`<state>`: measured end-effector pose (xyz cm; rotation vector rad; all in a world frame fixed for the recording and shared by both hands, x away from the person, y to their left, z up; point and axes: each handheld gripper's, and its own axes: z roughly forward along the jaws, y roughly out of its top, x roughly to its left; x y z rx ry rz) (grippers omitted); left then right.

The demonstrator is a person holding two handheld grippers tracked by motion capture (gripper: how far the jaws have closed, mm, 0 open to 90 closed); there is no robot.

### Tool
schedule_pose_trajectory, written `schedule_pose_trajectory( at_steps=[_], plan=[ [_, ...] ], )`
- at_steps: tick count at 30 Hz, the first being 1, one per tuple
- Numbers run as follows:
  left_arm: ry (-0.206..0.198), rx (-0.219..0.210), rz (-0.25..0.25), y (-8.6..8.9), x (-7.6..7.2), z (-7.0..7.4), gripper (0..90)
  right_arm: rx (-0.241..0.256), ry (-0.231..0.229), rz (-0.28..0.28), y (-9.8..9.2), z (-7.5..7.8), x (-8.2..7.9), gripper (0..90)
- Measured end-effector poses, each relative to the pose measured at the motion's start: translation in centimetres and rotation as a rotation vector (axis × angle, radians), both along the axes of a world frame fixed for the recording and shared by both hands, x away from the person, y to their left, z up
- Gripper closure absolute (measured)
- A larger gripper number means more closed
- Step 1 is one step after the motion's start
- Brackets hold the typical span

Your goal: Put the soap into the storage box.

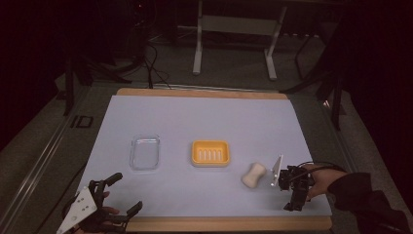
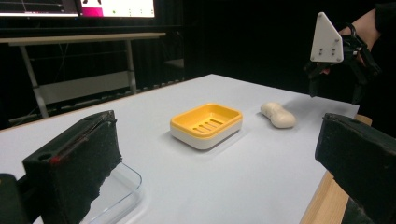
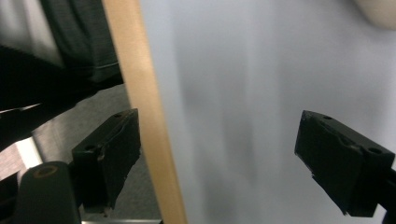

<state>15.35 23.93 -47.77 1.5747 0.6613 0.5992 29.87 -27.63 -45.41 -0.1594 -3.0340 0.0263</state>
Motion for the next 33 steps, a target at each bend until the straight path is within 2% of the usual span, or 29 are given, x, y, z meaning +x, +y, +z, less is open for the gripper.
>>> schedule_pose_trajectory(
  at_steps=[5,10,11,13,14,17,24,29,30,33],
  plan=[
    [0.001,-0.001,0.009,0.1,-0.2,0.0,0.1,-0.027,-0.008,0.025,0.5,-0.4,0.4,14.1],
    [0.005,0.006,0.016,0.1,-0.4,-0.1,0.1,-0.016,-0.017,0.046,0.5,-0.5,1.0,14.3],
    [0.007,0.007,0.018,0.1,-0.6,-0.1,0.1,-0.001,-0.018,0.077,0.5,-0.4,1.3,15.3],
    [0.006,0.01,0.02,0.0,-0.7,-0.1,0.1,0.006,-0.018,0.09,0.5,-0.3,1.3,15.8],
    [0.008,0.018,0.028,0.1,-0.9,-0.1,0.1,0.018,-0.029,0.116,0.7,-0.1,1.4,16.6],
    [0.01,0.02,0.038,0.1,-1.1,-0.2,0.1,0.028,-0.031,0.125,0.9,0.1,1.7,17.3],
    [0.024,0.032,0.062,0.4,-1.8,-0.3,0.1,0.047,-0.045,0.188,1.5,0.4,2.8,19.6],
    [0.032,0.037,0.072,0.5,-2.2,-0.3,0.1,0.043,-0.051,0.209,1.9,0.6,3.1,19.7],
    [0.033,0.041,0.074,0.5,-2.2,-0.3,0.1,0.039,-0.052,0.227,2.1,0.6,3.2,19.9],
    [0.032,0.032,0.087,0.8,-2.4,-0.3,0.1,0.031,-0.057,0.243,2.3,0.8,3.2,20.0]
  ],
)
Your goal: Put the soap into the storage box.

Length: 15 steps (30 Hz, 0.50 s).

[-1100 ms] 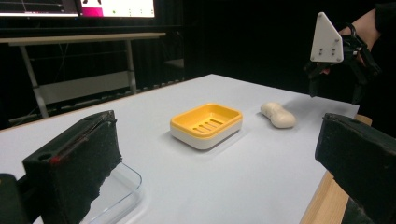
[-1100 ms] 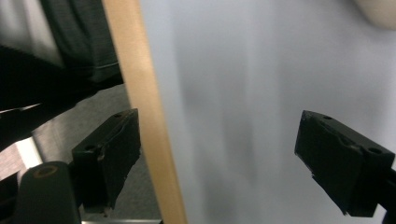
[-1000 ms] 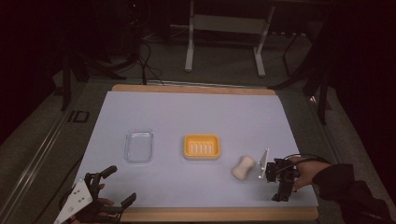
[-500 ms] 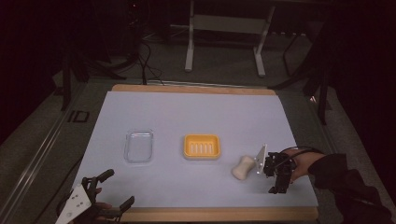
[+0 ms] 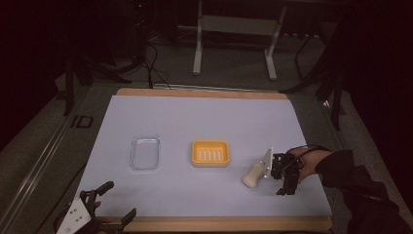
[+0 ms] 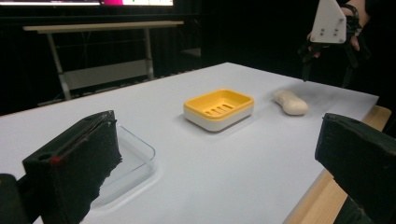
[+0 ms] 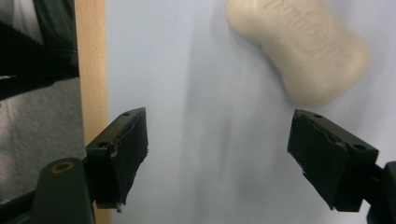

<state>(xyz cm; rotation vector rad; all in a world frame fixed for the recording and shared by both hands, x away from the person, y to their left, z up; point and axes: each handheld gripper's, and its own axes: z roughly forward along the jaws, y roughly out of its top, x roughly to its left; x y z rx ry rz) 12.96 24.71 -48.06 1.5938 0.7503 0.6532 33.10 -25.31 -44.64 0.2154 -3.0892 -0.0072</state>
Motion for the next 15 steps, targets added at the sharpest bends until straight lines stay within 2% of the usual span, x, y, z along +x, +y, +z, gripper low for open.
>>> schedule_pose_trajectory(
  at_steps=[2,3,4,6,11,14,15],
  plan=[
    [0.003,-0.007,0.008,0.2,-0.1,0.0,0.1,0.024,-0.031,0.036,0.4,0.4,0.1,20.9],
    [0.005,-0.009,0.011,0.3,-0.1,0.0,0.1,0.024,-0.031,0.036,0.4,0.4,0.1,20.9],
    [0.005,-0.01,0.012,0.3,-0.1,0.0,0.1,0.045,-0.035,0.053,0.7,0.8,0.1,21.2],
    [0.005,-0.006,0.014,0.3,-0.2,-0.1,0.1,0.048,-0.04,0.056,0.8,0.8,0.2,21.6],
    [0.008,0.003,0.013,0.3,-0.4,-0.1,0.1,0.055,-0.047,0.104,1.5,1.0,0.3,24.2],
    [0.008,0.0,0.021,0.4,-0.5,-0.1,0.1,0.044,-0.054,0.114,1.7,1.0,0.3,24.3],
    [0.008,-0.005,0.025,0.5,-0.6,-0.1,0.1,0.056,-0.068,0.146,1.9,1.0,0.5,24.9]
  ],
)
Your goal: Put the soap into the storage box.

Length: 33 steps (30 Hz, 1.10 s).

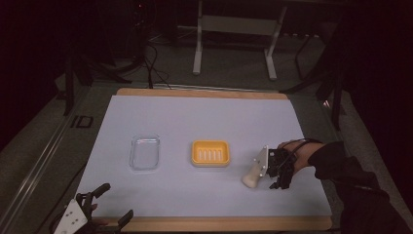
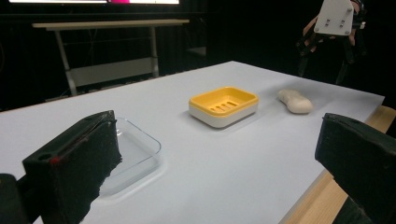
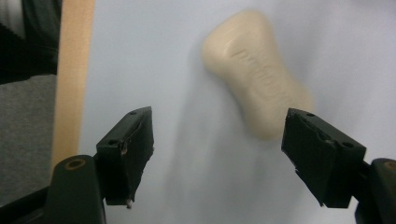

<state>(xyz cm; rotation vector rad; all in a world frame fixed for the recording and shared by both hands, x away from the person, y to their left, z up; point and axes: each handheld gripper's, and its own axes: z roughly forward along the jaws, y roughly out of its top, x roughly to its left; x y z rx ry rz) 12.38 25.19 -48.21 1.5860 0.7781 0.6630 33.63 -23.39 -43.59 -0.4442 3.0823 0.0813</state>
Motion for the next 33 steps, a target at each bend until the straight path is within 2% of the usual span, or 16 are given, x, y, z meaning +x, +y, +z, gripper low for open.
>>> schedule_pose_trajectory(
  at_steps=[5,7,12,19,27,33],
  plan=[
    [0.001,-0.007,0.017,0.4,-0.3,0.0,0.1,0.017,-0.018,0.043,0.6,-0.1,0.3,27.8],
    [0.001,-0.008,0.021,0.4,-0.5,0.0,0.1,0.027,-0.019,0.078,1.2,-0.3,0.5,30.2],
    [0.002,0.0,0.022,0.5,-0.8,-0.2,0.1,0.025,-0.025,0.102,2.0,-0.7,0.9,30.3],
    [0.007,0.0,0.025,0.5,-1.0,-0.3,0.1,-0.013,-0.018,0.143,3.0,-1.9,1.4,31.8],
    [0.017,0.003,0.023,0.8,-1.3,-0.4,0.1,0.007,0.013,0.19,3.6,-2.8,1.8,33.3],
    [0.017,-0.017,0.023,1.4,-1.7,-0.4,0.1,-0.013,0.026,0.213,3.8,-3.6,1.9,34.8]
  ],
)
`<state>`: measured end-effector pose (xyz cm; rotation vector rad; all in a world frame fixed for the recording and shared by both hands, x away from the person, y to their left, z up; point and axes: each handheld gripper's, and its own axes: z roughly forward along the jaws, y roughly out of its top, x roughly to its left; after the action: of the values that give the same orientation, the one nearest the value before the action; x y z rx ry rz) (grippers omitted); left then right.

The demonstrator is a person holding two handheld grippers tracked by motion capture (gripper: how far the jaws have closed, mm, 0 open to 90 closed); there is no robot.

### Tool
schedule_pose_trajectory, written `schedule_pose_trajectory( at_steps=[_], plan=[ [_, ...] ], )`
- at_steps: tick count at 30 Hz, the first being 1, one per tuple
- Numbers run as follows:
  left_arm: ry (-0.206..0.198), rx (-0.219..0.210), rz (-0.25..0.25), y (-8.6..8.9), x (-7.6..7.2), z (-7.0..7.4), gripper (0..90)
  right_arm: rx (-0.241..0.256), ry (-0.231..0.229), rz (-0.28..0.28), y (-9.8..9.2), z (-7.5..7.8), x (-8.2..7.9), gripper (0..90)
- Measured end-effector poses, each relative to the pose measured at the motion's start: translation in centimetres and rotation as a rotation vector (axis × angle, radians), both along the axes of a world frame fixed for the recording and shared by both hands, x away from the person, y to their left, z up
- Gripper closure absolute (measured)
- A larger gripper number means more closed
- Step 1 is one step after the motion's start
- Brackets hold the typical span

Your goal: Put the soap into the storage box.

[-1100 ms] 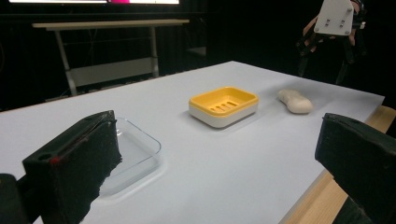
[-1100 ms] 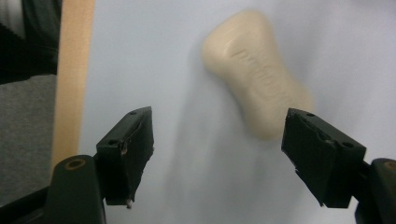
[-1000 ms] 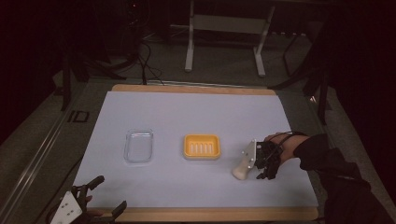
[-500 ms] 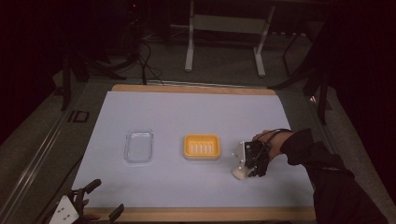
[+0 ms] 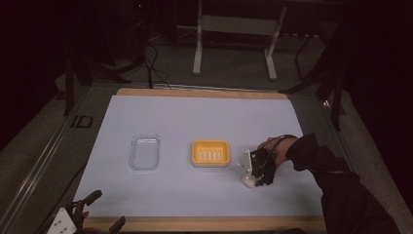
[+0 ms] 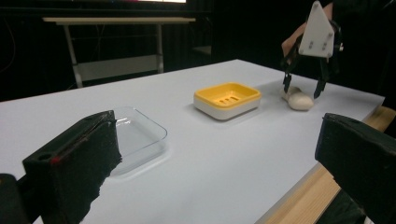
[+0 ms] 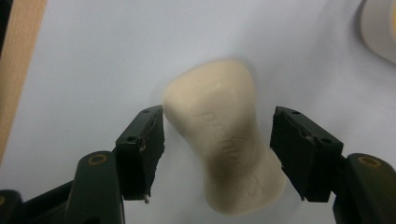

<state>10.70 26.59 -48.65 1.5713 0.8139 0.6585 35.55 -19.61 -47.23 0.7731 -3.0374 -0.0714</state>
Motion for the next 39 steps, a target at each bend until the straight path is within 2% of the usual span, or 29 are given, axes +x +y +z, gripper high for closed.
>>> schedule_pose_trajectory(
  at_steps=[7,8,9,10,12,17,21,23,26,27,30,32,33,36,37,39],
  plan=[
    [0.016,0.032,-0.023,-0.5,0.2,-0.2,0.1,-0.02,-0.007,-0.006,-0.2,-0.9,0.2,33.9],
    [0.019,0.04,-0.026,-0.5,0.2,-0.2,0.1,-0.043,-0.023,-0.007,-0.1,-1.3,0.3,34.0],
    [0.019,0.043,-0.028,-0.6,0.2,-0.2,0.1,-0.043,-0.023,-0.007,-0.1,-1.3,0.3,34.0],
    [0.019,0.044,-0.03,-0.6,0.2,-0.2,0.1,-0.066,-0.024,-0.005,-0.1,-1.8,0.3,35.4],
    [0.019,0.045,-0.031,-0.6,0.2,-0.2,0.1,-0.074,-0.027,-0.006,-0.1,-2.0,0.3,36.7],
    [0.017,0.045,-0.029,-0.6,0.2,-0.2,0.1,-0.086,0.012,-0.015,0.1,-2.2,0.6,47.6],
    [0.015,0.045,-0.03,-0.6,0.2,-0.2,0.1,-0.099,0.037,-0.038,0.3,-2.0,1.0,49.1],
    [0.015,0.047,-0.03,-0.6,0.2,-0.2,0.1,-0.076,0.05,-0.043,0.4,-1.7,1.1,49.1],
    [0.017,0.046,-0.028,-0.6,0.2,-0.2,0.1,-0.056,0.03,-0.081,0.5,-1.4,1.3,49.1],
    [0.019,0.049,-0.026,-0.6,0.2,-0.2,0.1,0.005,-0.052,-0.108,0.5,-0.1,1.4,49.2],
    [0.018,0.041,-0.027,-0.6,0.4,-0.2,0.1,0.041,-0.015,-0.095,0.5,1.3,1.5,49.2],
    [0.017,0.042,-0.029,-0.5,0.4,-0.2,0.1,0.053,-0.022,-0.102,0.5,1.7,1.6,49.2],
    [0.017,0.045,-0.033,-0.6,0.5,-0.2,0.1,0.087,-0.033,-0.137,0.5,2.6,2.1,49.3],
    [0.016,0.041,-0.039,-0.7,0.6,-0.2,0.1,0.092,-0.023,-0.166,0.5,2.9,2.4,49.3],
    [0.014,0.038,-0.046,-0.8,0.7,-0.2,0.1,0.091,-0.031,-0.154,0.5,2.9,2.4,49.3],
    [0.014,0.037,-0.052,-0.8,0.8,-0.2,0.1,0.074,-0.042,-0.176,0.3,3.0,2.5,49.3]
  ],
)
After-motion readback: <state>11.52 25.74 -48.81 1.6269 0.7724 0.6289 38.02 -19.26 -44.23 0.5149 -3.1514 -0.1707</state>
